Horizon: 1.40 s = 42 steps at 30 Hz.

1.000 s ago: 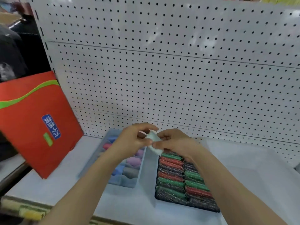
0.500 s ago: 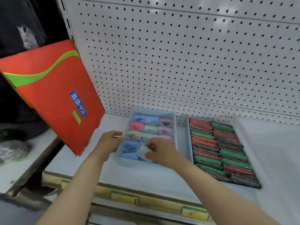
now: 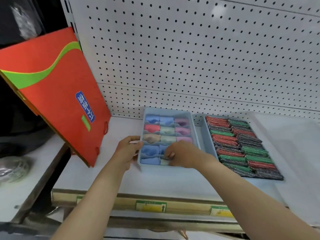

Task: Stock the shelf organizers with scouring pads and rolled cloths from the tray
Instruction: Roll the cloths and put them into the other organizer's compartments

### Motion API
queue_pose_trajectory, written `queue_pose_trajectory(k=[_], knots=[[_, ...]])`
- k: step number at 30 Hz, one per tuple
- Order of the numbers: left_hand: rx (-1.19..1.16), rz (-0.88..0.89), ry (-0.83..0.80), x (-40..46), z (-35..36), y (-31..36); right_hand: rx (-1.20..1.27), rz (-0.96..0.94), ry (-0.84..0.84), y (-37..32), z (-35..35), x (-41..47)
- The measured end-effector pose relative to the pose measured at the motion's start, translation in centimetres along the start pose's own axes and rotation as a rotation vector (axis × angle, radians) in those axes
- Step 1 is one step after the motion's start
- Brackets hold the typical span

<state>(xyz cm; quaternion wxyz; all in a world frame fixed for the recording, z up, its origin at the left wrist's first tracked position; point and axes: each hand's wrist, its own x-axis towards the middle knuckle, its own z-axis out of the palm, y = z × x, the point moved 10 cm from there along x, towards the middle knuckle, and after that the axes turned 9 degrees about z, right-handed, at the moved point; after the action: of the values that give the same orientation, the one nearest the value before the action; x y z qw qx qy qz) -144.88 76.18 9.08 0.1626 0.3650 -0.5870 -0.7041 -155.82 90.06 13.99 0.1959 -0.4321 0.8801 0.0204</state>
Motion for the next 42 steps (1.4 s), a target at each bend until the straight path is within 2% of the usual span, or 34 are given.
queue_pose_trajectory(k=[3,8,11,13,16,18,22,26,28,30,32,34,36,39,42], knots=[[-0.011,0.001,0.001,0.0,0.0,0.0,-0.071,0.011,0.017,-0.5,-0.2,0.2],[0.023,0.014,0.023,-0.1,-0.1,0.2,-0.111,-0.015,-0.057,-1.1,0.9,-0.1],[0.13,0.022,0.062,0.0,-0.3,0.7,-0.001,-0.051,-0.088,-0.6,0.7,-0.5],[0.258,0.047,0.11,-0.1,-0.3,1.4,0.13,-0.038,-0.049,0.5,-0.9,-1.2],[0.653,0.231,0.296,-0.8,0.8,5.5,0.282,-0.025,0.112,3.8,-5.6,-2.7],[0.75,0.418,0.326,-2.1,5.4,9.1,0.368,-0.022,0.239,7.2,-9.2,-4.5],[0.718,0.672,0.111,-4.4,19.5,12.2,0.536,0.115,0.486,18.4,-14.9,-9.0],[0.798,0.701,-0.26,-7.4,35.6,11.1,0.514,0.354,0.644,32.6,-16.5,-13.1],[0.825,0.699,-0.434,-8.8,42.0,9.6,0.447,0.458,0.586,38.6,-14.6,-13.1],[0.847,0.681,-0.553,-9.6,46.3,8.0,0.324,0.515,0.407,42.6,-10.9,-11.6],[0.893,0.654,-0.612,-9.8,48.7,6.6,0.229,0.513,0.186,44.8,-6.8,-9.9],[0.963,0.655,-0.624,-9.8,49.7,5.5,0.271,0.502,0.053,46.2,-3.7,-8.6],[0.962,0.639,-0.597,-9.5,49.5,4.7,0.331,0.504,0.028,47.4,-1.9,-7.3],[0.875,0.562,-0.576,-9.1,48.8,3.8,0.273,0.496,0.049,48.1,-0.1,-5.5],[0.889,0.543,-0.56,-9.2,48.7,3.8,0.278,0.416,-0.012,47.4,0.6,-4.6]])
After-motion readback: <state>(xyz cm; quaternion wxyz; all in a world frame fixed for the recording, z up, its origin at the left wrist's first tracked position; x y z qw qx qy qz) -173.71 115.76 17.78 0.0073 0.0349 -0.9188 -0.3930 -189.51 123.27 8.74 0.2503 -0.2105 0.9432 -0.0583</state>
